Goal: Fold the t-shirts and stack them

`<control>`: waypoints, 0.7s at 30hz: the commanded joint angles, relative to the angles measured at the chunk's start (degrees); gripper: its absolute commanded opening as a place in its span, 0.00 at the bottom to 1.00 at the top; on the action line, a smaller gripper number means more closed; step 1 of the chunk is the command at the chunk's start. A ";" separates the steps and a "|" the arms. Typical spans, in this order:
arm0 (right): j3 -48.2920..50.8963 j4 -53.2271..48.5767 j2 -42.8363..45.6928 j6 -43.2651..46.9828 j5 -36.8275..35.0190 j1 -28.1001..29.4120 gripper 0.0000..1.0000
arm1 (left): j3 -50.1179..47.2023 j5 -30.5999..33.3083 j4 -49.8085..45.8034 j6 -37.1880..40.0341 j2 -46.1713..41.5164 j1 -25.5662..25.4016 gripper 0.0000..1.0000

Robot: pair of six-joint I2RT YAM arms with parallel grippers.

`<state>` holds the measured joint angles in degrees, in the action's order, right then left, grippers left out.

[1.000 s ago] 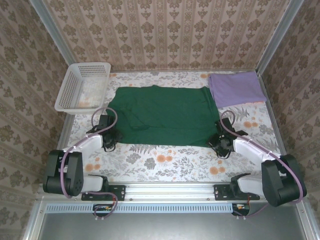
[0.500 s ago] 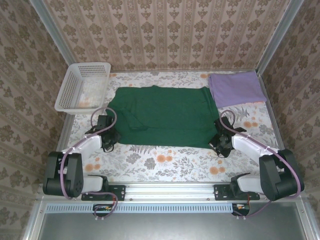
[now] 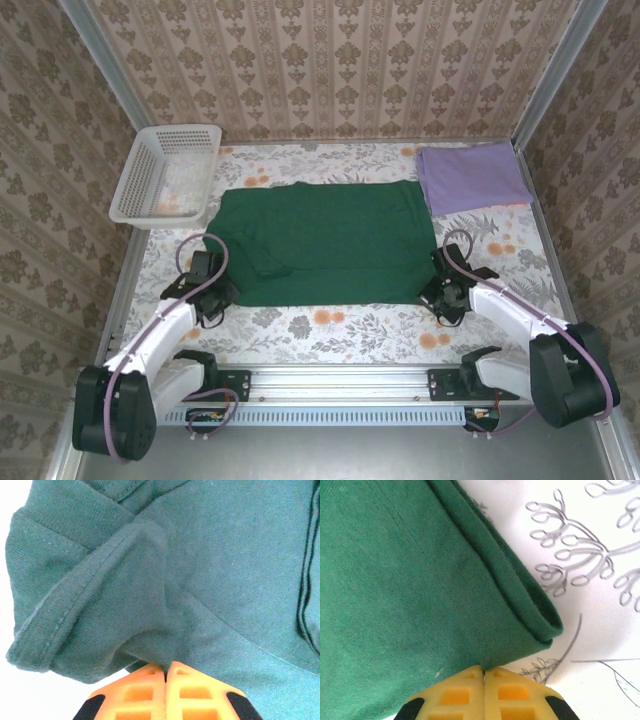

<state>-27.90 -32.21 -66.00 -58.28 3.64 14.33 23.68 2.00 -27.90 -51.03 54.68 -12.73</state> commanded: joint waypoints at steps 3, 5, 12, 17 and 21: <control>2.29 -5.65 3.75 0.89 2.24 0.92 0.00 | -3.08 2.28 -7.71 -3.76 -6.77 -0.18 0.00; 3.26 -5.50 4.60 0.03 3.46 1.17 0.00 | -3.50 2.79 -9.92 -4.88 -9.62 -0.19 0.00; 4.22 -6.98 7.13 -2.27 3.63 3.82 0.00 | -4.87 4.44 -15.79 -6.86 -18.28 -0.10 0.00; 6.82 -8.90 14.83 -6.87 2.92 5.44 0.00 | -5.26 3.37 -18.38 -7.72 -20.20 -0.01 0.00; 7.07 -11.02 18.30 -8.07 2.78 5.71 0.08 | -5.93 3.11 -20.32 -8.66 -22.59 0.17 0.03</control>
<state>-21.52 -39.05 -49.41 -63.64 6.44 19.66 18.70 4.49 -43.97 -57.91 33.65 -12.78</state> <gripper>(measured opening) 0.074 0.053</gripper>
